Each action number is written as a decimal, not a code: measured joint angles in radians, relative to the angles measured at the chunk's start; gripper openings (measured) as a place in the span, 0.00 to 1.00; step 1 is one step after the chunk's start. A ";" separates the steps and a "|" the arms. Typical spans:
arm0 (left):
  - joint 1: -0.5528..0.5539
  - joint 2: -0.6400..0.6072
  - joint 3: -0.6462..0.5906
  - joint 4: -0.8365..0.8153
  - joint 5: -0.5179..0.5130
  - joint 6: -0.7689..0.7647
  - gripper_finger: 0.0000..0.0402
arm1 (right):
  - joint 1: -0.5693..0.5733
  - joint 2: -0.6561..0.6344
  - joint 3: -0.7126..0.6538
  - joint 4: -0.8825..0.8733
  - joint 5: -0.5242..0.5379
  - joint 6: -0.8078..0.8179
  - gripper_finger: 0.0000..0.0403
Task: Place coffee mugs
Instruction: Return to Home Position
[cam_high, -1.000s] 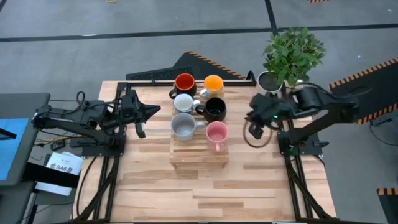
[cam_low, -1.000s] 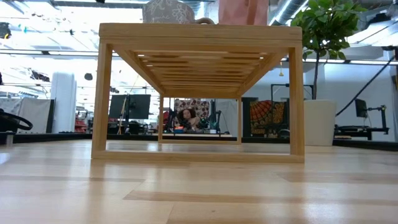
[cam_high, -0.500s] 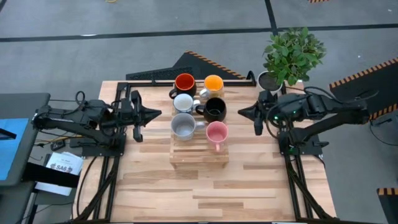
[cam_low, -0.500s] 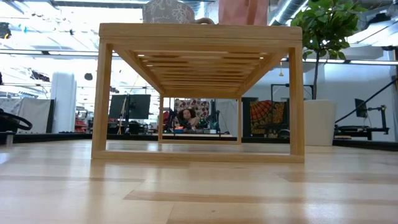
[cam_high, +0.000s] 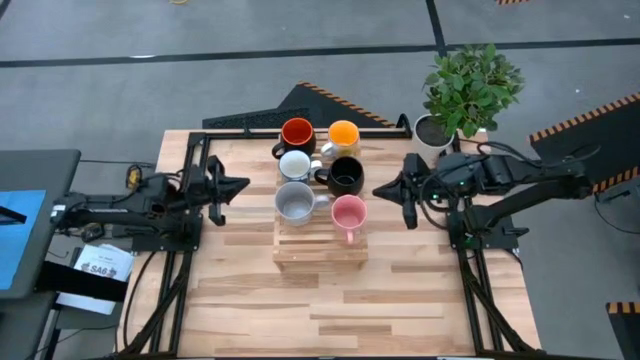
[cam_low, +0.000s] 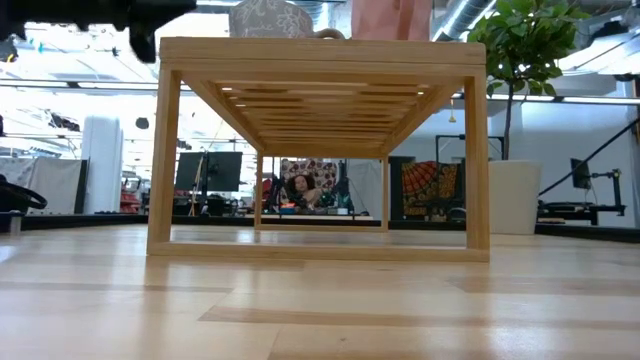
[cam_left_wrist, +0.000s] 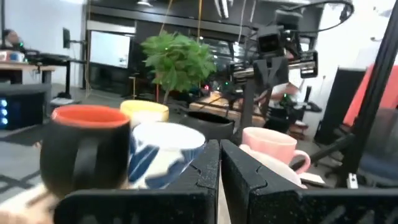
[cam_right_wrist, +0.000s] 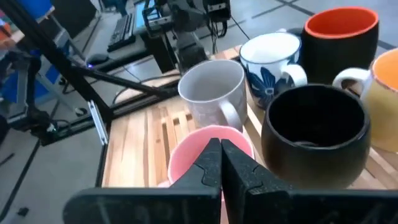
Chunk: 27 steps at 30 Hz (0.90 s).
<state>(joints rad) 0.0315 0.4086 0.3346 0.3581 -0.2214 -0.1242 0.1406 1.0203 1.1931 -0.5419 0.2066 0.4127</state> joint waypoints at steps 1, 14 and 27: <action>0.000 -0.029 -0.025 0.001 -0.005 -0.015 0.00 | 0.000 0.003 0.001 0.004 0.000 0.000 0.05; -0.147 -0.236 -0.263 0.101 -0.118 -0.113 0.00 | -0.006 0.006 0.000 0.068 0.001 0.040 0.05; -0.189 -0.410 -0.323 -0.042 -0.106 -0.042 0.00 | -0.006 0.006 0.000 0.076 0.002 0.072 0.05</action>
<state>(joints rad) -0.1577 -0.0011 0.0113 0.3159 -0.3273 -0.1661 0.1349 1.0267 1.1931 -0.4664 0.2083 0.4851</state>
